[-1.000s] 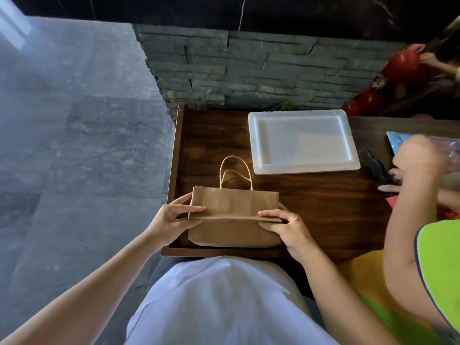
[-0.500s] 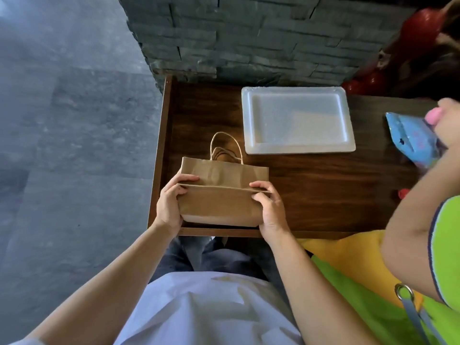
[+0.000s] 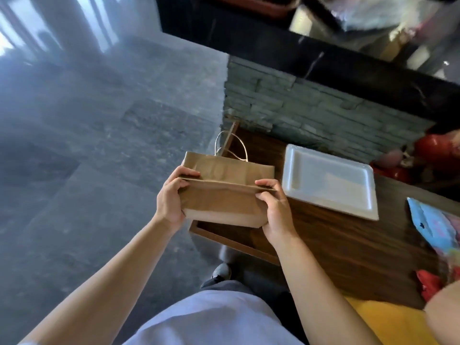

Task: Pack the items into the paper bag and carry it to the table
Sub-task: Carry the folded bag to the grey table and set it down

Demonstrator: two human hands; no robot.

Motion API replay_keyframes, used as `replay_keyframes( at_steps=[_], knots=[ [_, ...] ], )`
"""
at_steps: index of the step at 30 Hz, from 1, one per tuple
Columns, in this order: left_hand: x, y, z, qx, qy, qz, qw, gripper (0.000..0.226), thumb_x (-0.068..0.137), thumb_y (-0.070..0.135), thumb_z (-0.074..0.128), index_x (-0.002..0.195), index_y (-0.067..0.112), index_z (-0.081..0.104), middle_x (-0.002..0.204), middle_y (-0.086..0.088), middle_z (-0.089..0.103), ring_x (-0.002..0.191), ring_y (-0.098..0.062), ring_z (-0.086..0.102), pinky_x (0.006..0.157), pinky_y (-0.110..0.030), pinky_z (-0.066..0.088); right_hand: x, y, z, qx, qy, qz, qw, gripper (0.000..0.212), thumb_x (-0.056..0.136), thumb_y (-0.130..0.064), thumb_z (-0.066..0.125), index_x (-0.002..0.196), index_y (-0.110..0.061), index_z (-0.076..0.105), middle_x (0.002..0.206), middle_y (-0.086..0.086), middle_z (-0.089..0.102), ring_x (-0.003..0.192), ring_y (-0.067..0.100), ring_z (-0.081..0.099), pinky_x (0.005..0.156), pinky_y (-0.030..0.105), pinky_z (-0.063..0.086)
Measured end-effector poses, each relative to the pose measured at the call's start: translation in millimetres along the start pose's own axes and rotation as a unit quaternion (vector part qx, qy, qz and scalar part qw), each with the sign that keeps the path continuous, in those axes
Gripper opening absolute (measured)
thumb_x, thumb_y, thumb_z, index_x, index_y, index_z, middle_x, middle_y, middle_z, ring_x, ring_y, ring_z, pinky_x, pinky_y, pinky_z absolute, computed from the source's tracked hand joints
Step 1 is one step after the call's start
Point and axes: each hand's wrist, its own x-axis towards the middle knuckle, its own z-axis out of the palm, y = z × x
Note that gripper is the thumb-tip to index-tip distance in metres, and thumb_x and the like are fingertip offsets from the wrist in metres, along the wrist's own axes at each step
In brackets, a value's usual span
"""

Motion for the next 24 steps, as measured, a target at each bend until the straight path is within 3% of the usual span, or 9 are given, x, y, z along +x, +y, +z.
replay_keyframes(
  at_steps=[4,8,11,14,17,20,24],
  knots=[
    [-50.8,25.8,-82.6,-0.032,0.095,0.033,0.994,0.025,0.07,0.011,0.045,0.083,0.015,0.066,0.085,-0.004,0.057,0.073,-0.017,0.048,0.055,-0.028,0.035,-30.4,-2.6,80.1,-0.003,-0.095,-0.017,0.995,0.022,0.082,-0.008,0.054,0.085,-0.026,0.067,0.085,-0.002,0.069,0.08,0.018,0.06,0.062,0.034,0.052],
    [-136.7,31.9,-172.6,-0.081,0.2,0.059,0.975,0.023,0.071,0.009,0.045,0.078,0.018,0.065,0.073,0.001,0.057,0.059,-0.013,0.05,0.047,-0.02,0.036,-89.8,17.5,167.0,-0.026,-0.195,0.0,0.98,0.02,0.073,-0.013,0.056,0.08,-0.026,0.07,0.084,0.002,0.069,0.082,0.021,0.059,0.072,0.036,0.046],
    [-209.5,28.6,-235.8,-0.093,0.278,0.079,0.953,0.025,0.072,0.005,0.046,0.078,0.019,0.065,0.069,0.002,0.058,0.057,-0.011,0.052,0.046,-0.019,0.039,-146.0,43.7,222.8,-0.068,-0.267,0.008,0.961,0.021,0.07,-0.016,0.057,0.08,-0.029,0.07,0.085,0.002,0.069,0.083,0.023,0.059,0.07,0.037,0.046],
    [-287.2,24.3,-290.2,-0.075,0.347,0.112,0.928,0.025,0.069,0.001,0.052,0.082,0.018,0.064,0.066,0.007,0.06,0.054,-0.006,0.054,0.045,-0.017,0.042,-207.1,73.7,270.5,-0.09,-0.365,-0.001,0.927,0.028,0.067,-0.007,0.069,0.085,-0.028,0.071,0.079,-0.007,0.069,0.076,0.016,0.059,0.065,0.03,0.048],
    [-363.0,16.7,-339.1,-0.066,0.43,0.125,0.892,0.025,0.067,0.001,0.056,0.082,0.02,0.063,0.066,0.008,0.058,0.057,-0.007,0.052,0.046,-0.021,0.043,-264.6,98.7,316.5,-0.11,-0.478,0.021,0.871,0.035,0.069,0.002,0.08,0.091,-0.025,0.073,0.084,-0.003,0.072,0.08,0.014,0.063,0.074,0.028,0.051],
    [-416.7,9.6,-378.7,-0.056,0.505,0.128,0.852,0.023,0.068,0.002,0.057,0.08,0.021,0.064,0.073,0.005,0.059,0.066,-0.013,0.051,0.056,-0.027,0.042,-309.7,116.8,358.8,-0.119,-0.553,0.036,0.824,0.026,0.076,0.002,0.076,0.092,-0.019,0.076,0.083,0.001,0.074,0.08,0.013,0.063,0.075,0.022,0.05],
    [-473.1,-1.6,-423.2,-0.1,0.6,0.125,0.783,0.03,0.078,-0.004,0.051,0.076,0.023,0.065,0.067,0.009,0.063,0.061,-0.01,0.055,0.052,-0.023,0.044,-366.6,145.0,418.6,-0.136,-0.619,0.054,0.772,0.019,0.08,0.002,0.072,0.085,-0.016,0.078,0.077,-0.001,0.073,0.072,0.008,0.062,0.065,0.015,0.048]
  ],
)
